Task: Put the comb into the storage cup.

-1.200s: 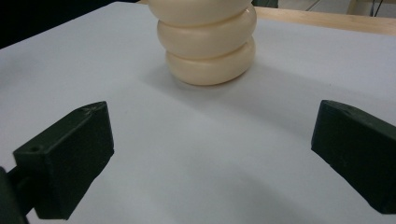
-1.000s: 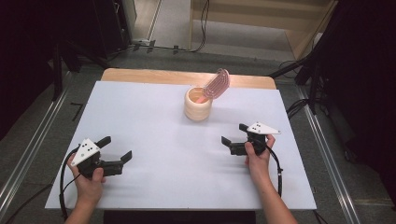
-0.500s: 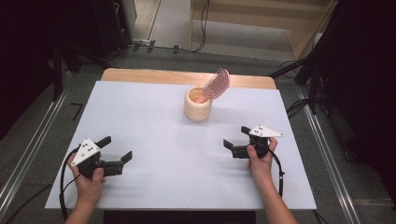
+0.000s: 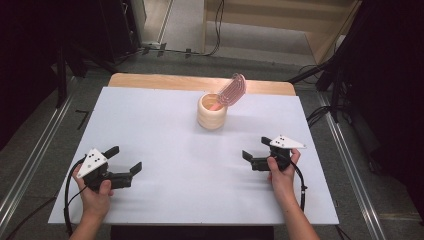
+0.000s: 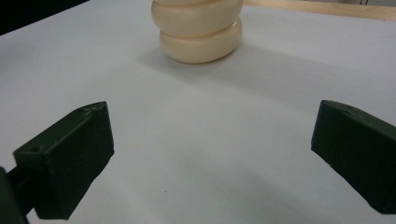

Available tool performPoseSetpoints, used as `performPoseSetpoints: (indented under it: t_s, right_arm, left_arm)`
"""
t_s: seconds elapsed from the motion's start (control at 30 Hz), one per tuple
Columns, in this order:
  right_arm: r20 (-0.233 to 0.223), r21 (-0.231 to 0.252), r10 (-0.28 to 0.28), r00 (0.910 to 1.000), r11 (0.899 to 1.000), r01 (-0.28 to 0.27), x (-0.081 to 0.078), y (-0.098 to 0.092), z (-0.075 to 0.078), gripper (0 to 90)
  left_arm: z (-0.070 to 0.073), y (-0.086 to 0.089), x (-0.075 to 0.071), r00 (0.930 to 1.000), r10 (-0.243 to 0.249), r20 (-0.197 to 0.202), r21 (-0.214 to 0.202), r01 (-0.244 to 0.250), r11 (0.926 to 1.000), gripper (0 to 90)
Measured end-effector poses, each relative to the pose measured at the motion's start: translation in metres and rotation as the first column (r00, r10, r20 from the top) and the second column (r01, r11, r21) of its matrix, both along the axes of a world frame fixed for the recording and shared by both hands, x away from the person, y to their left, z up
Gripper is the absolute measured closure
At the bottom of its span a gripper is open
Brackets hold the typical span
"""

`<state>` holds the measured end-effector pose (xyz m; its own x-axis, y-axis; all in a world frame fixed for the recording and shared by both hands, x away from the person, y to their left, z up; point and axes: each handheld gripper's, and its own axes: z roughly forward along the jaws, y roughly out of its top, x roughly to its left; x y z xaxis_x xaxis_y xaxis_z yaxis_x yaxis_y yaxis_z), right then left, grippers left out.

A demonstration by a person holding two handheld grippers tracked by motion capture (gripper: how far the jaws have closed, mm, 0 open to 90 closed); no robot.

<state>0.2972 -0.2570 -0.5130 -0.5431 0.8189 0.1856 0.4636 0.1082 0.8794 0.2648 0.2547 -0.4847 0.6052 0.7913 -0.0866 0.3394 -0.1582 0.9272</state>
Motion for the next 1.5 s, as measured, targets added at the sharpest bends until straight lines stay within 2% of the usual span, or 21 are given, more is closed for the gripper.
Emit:
performPoseSetpoints:
  t_s: [0.37, 0.77, 1.23, 1.5]
  right_arm:
    - [-0.002, -0.001, -0.008, 1.0, 1.0, 0.008, -0.003, -0.004, 0.0, 0.0]
    - [0.008, -0.006, -0.021, 0.9998, 1.0, 0.021, -0.009, -0.017, -0.001, 0.0]
    - [0.006, -0.028, -0.059, 0.9982, 0.998, 0.059, -0.02, -0.043, -0.002, 0.0]
    - [0.008, -0.017, -0.088, 0.9961, 0.996, 0.088, -0.024, -0.063, -0.002, 0.0]
  left_arm:
    - [0.0, 0.0, 0.0, 1.0, -0.002, 0.0, 0.003, 0.002, 1.0, 0.9]
    - [0.0, -0.001, 0.0, 1.0, 0.0, 0.0, 0.005, 0.0, 1.0, 0.9]
    - [0.0, -0.001, 0.0, 1.0, 0.0, 0.001, 0.005, 0.0, 1.0, 0.9]
    - [0.0, -0.001, 0.0, 1.0, 0.001, 0.003, 0.01, -0.001, 1.0, 0.9]
